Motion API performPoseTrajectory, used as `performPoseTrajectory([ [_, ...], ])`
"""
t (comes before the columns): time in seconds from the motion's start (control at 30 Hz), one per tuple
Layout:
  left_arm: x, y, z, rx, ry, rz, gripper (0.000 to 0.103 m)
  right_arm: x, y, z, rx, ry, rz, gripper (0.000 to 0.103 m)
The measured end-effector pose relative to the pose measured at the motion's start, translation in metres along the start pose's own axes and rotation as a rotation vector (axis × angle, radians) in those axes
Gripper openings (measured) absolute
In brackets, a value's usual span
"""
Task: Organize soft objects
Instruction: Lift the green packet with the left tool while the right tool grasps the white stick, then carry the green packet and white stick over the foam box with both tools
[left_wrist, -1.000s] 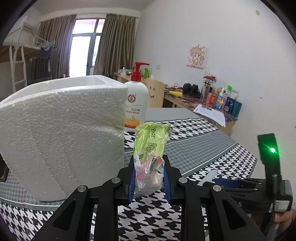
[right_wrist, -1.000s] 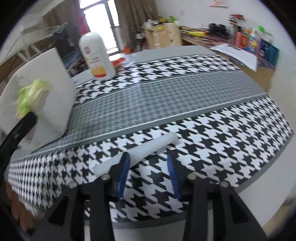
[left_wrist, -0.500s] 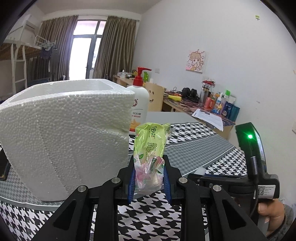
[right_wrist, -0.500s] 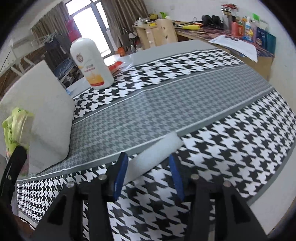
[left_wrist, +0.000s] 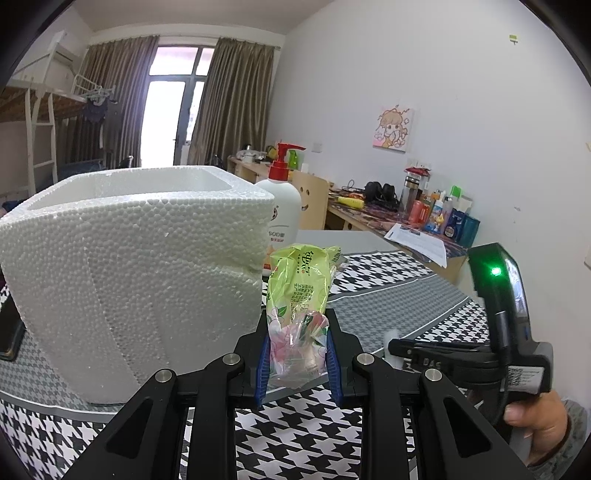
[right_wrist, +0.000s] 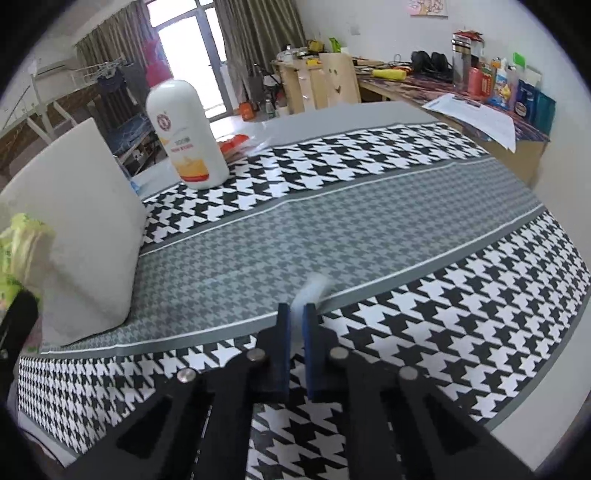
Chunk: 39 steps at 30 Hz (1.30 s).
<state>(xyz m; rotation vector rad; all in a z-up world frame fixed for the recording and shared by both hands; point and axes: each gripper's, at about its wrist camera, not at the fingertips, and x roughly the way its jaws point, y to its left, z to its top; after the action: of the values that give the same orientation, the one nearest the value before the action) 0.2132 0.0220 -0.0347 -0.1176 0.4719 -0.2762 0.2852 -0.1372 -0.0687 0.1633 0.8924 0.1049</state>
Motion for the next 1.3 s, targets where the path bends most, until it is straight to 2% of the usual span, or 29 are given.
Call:
performPoseTrajectory([
  [0.1,0.000,0.000,0.001,-0.002,-0.002,0.003,0.027,-0.012,0.003,0.000,-0.031,-0.032,-0.016,0.008],
  [0.5,-0.004,-0.007,0.004,0.024,-0.014,0.012,0.027,-0.064,0.018,-0.007,-0.147,-0.176,0.035,0.009],
  [1.03,-0.052,-0.023,0.006,0.074,-0.078,0.104,0.027,-0.120,0.034,-0.025,-0.252,-0.340,0.105,0.009],
  [1.3,-0.080,-0.031,0.004,0.086,-0.114,0.153,0.027,-0.139,0.035,-0.033,-0.258,-0.369,0.151,0.009],
])
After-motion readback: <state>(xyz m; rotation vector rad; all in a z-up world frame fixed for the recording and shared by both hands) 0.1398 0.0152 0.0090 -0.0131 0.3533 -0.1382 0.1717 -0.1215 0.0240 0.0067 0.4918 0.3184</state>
